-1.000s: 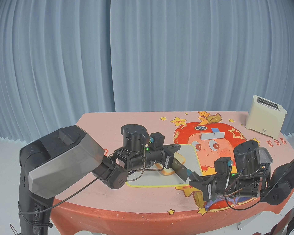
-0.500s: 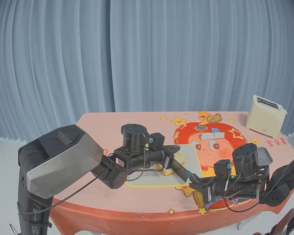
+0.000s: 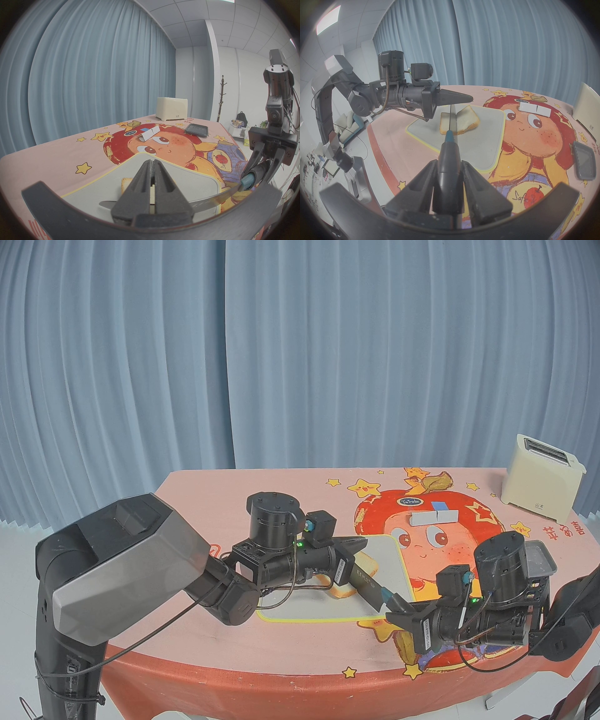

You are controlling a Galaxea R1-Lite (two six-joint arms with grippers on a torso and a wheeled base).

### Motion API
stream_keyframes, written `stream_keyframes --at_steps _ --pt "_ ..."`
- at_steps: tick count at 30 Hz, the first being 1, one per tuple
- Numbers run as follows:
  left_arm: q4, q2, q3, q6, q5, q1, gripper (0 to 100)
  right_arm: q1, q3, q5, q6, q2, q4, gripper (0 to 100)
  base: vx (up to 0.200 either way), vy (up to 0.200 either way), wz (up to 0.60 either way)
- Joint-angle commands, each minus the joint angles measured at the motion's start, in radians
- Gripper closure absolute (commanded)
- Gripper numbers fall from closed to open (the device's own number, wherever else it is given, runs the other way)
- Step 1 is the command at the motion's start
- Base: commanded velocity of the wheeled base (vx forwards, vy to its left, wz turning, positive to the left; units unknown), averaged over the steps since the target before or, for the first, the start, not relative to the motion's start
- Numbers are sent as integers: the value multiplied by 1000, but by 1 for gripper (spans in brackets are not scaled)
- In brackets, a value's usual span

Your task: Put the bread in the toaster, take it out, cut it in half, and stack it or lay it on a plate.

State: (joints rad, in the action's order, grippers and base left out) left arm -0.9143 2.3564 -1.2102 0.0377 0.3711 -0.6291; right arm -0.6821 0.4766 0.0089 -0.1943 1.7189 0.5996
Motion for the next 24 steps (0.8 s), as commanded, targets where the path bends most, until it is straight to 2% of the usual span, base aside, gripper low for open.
stream_keyframes --at_steps 1,24 --pt "-5 24 0 1 0 2 100 0 14 0 -2 -9 5 100 0 0 0" --pt "2 17 -23 2 0 -6 100 10 -7 2 -1 28 -9 100 0 0 0"
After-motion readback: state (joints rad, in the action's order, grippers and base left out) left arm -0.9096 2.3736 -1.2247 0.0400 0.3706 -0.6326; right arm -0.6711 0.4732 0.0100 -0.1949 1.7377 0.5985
